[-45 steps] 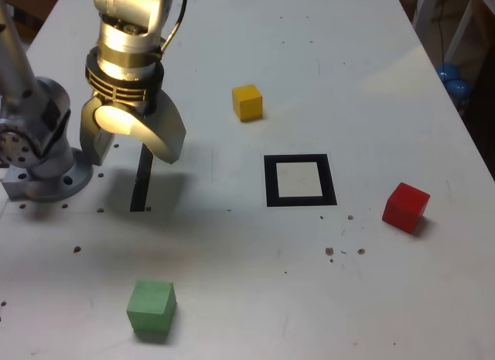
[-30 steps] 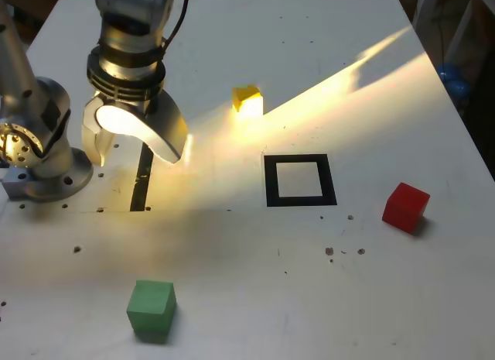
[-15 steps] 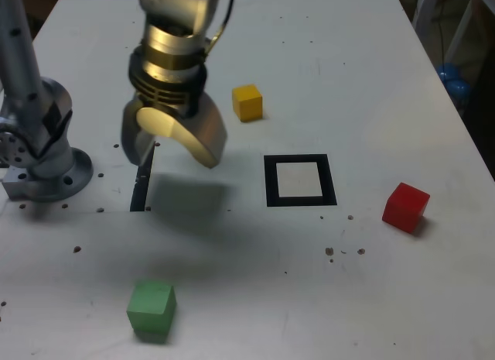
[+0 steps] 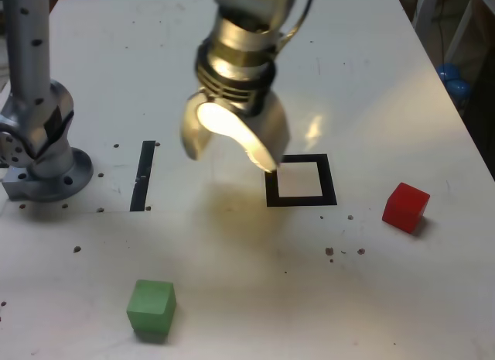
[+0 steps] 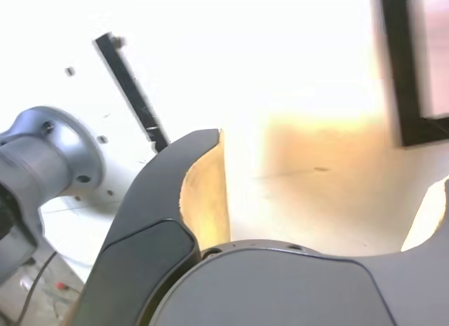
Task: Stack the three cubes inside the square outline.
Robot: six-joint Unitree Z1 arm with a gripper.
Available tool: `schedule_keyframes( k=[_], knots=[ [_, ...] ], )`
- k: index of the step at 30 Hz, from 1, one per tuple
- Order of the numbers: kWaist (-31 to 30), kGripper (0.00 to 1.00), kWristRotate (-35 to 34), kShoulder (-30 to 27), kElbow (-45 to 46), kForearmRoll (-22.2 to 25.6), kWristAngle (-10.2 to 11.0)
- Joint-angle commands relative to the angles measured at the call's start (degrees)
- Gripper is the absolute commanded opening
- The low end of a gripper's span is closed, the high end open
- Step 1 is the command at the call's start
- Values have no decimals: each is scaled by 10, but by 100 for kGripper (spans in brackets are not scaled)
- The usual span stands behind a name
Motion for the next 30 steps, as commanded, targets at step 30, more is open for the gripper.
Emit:
schedule_keyframes(
  k=[30],
  knots=[
    [-10,98,147,248,-464,150,16]
  ],
)
